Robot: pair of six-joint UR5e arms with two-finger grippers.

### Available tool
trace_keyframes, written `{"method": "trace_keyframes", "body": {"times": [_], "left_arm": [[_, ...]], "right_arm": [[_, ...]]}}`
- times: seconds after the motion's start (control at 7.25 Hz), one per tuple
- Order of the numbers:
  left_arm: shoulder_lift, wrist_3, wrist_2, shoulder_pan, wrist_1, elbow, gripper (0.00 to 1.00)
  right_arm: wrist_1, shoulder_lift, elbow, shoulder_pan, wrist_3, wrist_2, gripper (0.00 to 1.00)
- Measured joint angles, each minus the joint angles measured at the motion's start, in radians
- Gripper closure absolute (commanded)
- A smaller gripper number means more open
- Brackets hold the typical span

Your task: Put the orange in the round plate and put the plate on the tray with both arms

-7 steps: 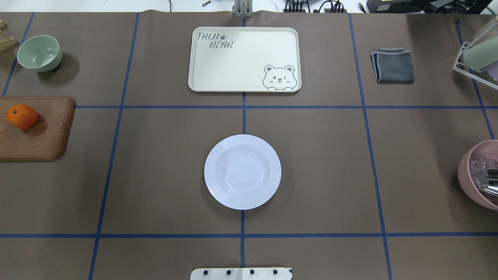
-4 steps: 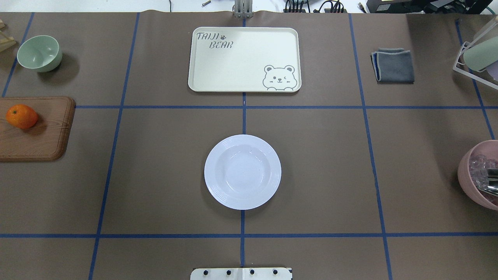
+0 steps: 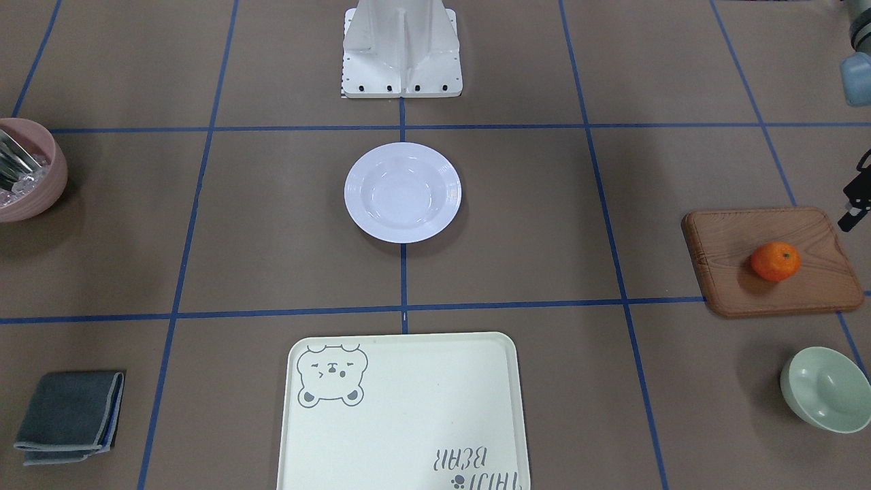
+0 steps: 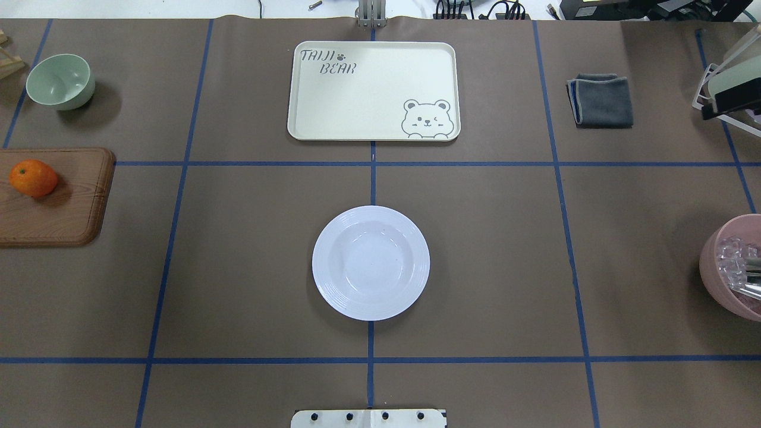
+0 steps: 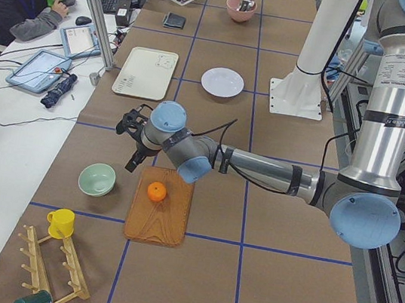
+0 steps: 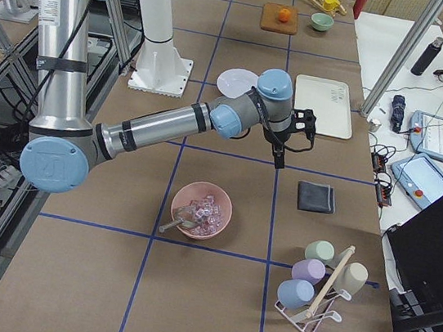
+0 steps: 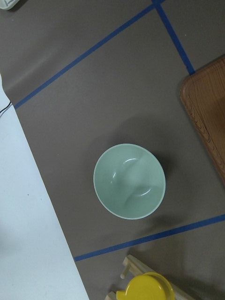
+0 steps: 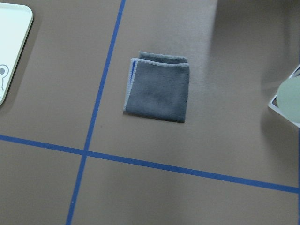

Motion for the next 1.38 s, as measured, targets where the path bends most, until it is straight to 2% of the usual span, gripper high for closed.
{"method": "trace_keyframes", "body": {"times": [0.41,0.69,0.97,1.38], "left_arm": [[0.049,-0.121,0.157,0.153,-0.010,0.026,0.02],[0.040,-0.120,0.206,0.181,-0.045,0.120,0.02],[0.002,-0.126,0.227,0.199,-0.105,0.213,0.02],[-0.031,-0.154,0.216,0.231,-0.123,0.217,0.02]], "right_arm": [[-0.002,0.051,0.049,-0.226,0.244,-0.172,0.00],[-0.010,0.053,0.067,-0.327,0.309,-0.280,0.00],[-0.012,0.054,0.070,-0.366,0.323,-0.324,0.00],[-0.011,0.056,0.067,-0.389,0.325,-0.355,0.00]]}}
